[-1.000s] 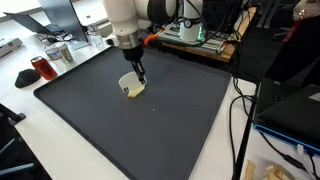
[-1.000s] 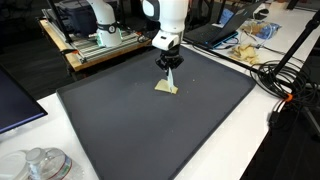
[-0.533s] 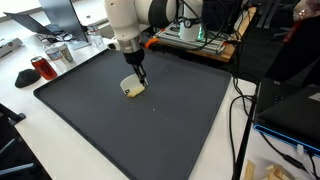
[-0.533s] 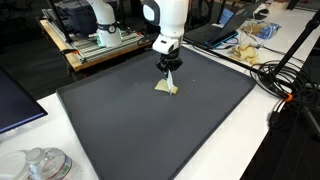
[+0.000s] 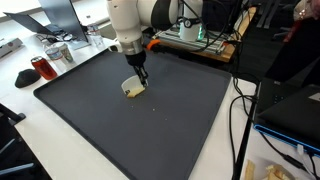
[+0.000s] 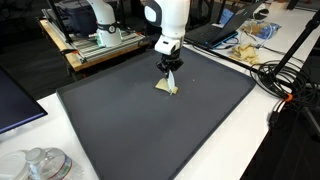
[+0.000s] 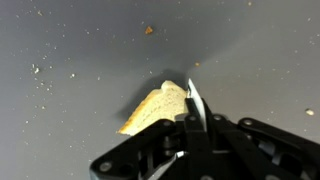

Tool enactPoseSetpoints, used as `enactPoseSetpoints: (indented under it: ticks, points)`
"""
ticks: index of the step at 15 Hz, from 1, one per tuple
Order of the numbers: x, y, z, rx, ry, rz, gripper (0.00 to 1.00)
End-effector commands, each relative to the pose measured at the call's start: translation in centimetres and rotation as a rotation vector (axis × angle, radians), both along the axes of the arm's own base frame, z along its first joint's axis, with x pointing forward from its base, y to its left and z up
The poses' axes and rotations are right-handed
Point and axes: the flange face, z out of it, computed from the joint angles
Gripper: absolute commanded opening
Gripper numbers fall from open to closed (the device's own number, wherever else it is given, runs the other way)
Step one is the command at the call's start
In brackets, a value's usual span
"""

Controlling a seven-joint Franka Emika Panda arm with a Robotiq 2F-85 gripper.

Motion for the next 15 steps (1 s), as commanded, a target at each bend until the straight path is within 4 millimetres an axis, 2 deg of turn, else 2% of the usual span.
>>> enactPoseSetpoints:
  ticks: [1, 6, 15]
  points:
    - [-1.0, 1.1, -4.3, -0.043, 0.036, 0.027, 0.01]
    - [-1.7, 1.3, -5.0, -0.061, 0.035, 0.023, 0.01]
    - [-3.8, -0.4, -5.6, -0.055, 0.002, 0.002, 0.01]
